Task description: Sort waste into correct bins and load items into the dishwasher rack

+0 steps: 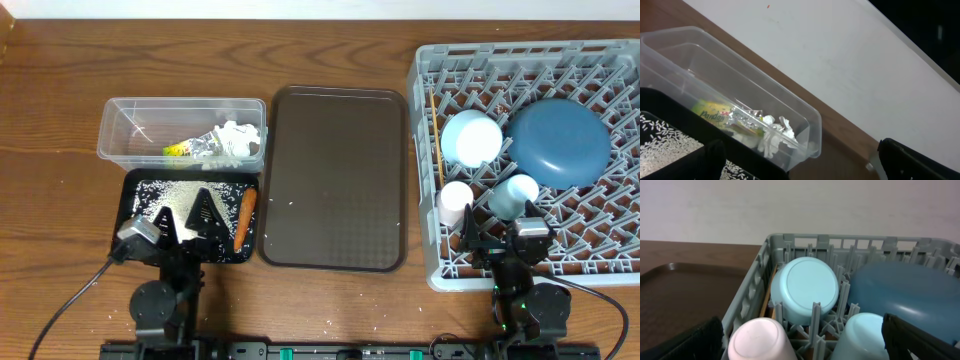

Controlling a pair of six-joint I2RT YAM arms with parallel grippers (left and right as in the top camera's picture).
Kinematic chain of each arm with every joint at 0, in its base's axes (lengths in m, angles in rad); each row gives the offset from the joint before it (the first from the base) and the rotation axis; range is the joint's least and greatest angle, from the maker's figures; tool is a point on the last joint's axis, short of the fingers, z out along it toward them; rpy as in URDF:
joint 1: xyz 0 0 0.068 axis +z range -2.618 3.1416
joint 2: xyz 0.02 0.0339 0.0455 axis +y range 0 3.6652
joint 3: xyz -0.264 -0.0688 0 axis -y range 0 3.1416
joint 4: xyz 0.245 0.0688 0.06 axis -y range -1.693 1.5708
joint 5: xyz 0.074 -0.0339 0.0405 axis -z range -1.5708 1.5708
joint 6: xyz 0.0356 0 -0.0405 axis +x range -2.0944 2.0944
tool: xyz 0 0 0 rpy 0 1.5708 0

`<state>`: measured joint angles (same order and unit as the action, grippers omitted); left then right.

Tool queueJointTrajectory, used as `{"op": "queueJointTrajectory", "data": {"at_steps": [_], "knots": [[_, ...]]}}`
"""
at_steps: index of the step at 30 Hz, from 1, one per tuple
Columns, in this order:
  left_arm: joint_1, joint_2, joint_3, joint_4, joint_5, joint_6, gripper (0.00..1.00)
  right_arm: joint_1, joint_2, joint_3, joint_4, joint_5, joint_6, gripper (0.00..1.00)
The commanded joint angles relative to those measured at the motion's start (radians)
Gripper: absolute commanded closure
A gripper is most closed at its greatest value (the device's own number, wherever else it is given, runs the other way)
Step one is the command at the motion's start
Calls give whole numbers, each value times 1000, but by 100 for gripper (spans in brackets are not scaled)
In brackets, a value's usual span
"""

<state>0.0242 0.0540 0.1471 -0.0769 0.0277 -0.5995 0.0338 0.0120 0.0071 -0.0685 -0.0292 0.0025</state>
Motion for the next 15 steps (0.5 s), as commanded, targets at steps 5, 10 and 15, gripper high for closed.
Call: {"op": "queueJointTrajectory", "data": {"at_steps": [5, 10, 15], "knots": [[-14, -52, -72, 21, 13, 10, 0, -7, -6, -2, -4, 3, -15, 1], [-52, -52, -124, 38, 14, 137, 0, -7, -6, -2, -4, 3, -15, 1], [-89, -52, -143, 11, 15, 290, 1, -7, -6, -2, -4, 2, -15, 1]]}}
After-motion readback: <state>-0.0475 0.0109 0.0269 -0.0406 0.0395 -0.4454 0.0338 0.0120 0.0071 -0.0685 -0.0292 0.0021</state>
